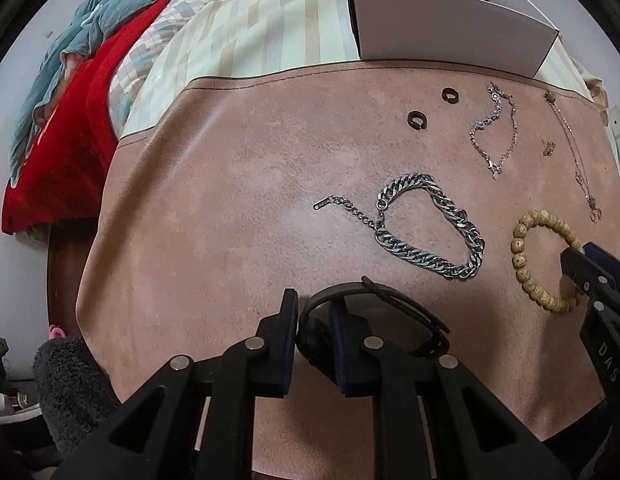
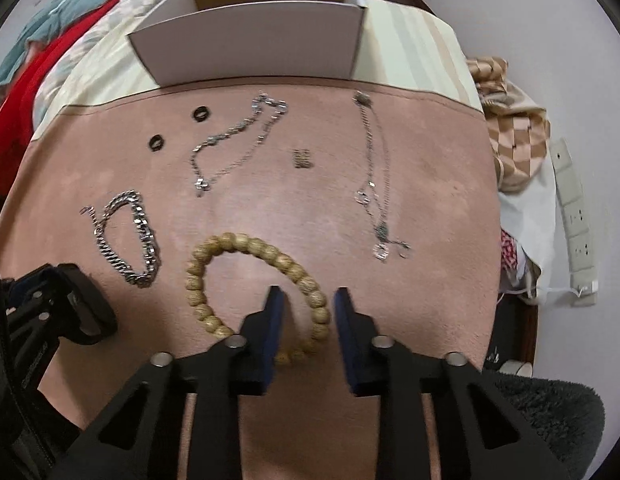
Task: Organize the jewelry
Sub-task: 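Grasp the black watch band with the left gripper while the right gripper grasps the wooden bead bracelet, then carry both items into the white box while both grippers open to release them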
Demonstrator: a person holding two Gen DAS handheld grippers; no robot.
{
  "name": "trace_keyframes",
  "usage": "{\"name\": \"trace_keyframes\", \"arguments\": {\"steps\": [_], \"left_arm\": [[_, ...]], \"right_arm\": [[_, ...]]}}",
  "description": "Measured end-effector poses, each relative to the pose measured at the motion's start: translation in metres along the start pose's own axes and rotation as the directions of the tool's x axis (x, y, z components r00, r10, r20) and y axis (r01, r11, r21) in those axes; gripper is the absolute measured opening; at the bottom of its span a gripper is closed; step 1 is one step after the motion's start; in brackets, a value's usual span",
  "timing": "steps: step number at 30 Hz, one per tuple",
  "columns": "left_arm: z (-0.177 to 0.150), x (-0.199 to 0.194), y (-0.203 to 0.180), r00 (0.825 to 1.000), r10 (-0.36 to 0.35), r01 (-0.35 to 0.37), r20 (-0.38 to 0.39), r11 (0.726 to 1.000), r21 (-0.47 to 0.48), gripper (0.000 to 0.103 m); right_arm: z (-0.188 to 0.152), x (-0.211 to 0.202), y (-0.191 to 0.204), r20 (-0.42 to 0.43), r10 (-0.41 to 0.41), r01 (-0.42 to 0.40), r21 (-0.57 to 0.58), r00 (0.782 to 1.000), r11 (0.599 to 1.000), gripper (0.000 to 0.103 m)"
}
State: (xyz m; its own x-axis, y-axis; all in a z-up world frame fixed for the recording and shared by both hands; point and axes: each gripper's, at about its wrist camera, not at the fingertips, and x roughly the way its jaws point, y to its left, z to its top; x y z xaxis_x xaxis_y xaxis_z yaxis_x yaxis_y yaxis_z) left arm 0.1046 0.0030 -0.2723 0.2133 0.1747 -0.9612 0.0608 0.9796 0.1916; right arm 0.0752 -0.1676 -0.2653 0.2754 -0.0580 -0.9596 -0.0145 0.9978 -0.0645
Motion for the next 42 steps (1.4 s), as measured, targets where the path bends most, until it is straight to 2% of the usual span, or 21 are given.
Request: {"name": "trace_keyframes", "arguments": {"steps": [2,14,18,26,35,42], "left_arm": [[0.003,0.002,0.0,1.0,-0.002,0.002,0.0,1.0,-0.004,0.012],[0.004,0.003,0.003,1.0,-0.006,0.006,0.003,1.0,-0.024,0.013],[0.005,-0.002,0.001,1.0,-0.024,0.024,0.008,0.999,-0.023,0.012],[0.013,-0.034,0.001,0.994,-0.09,0.091,0.059,0.996,-0.013,0.009],[0.043,-0.089,0.007,0.971,-0.18,0.184,0.159,0.983,-0.012,0.009],[0.103,-0.113,0.005,0.948,-0.233,0.238,0.215,0.971,0.006,0.009]], "right_arm": [[-0.001,-0.002,0.007,0.003,-0.009,0.009,-0.013,1.0,1.0,0.01],[0.003,0.002,-0.002,0.001,0.005,-0.005,0.01,1.0,1.0,0.01],[0.005,0.003,-0.017,-0.006,0.046,-0.046,0.056,0.999,0.997,0.01],[0.016,-0.043,-0.027,0.078,0.114,-0.12,0.075,0.99,0.99,0.009],[0.051,-0.099,-0.032,0.192,0.171,-0.185,0.06,0.966,0.981,0.009],[0.114,-0.131,-0.045,0.276,0.201,-0.22,0.036,0.94,0.975,0.009]]}}
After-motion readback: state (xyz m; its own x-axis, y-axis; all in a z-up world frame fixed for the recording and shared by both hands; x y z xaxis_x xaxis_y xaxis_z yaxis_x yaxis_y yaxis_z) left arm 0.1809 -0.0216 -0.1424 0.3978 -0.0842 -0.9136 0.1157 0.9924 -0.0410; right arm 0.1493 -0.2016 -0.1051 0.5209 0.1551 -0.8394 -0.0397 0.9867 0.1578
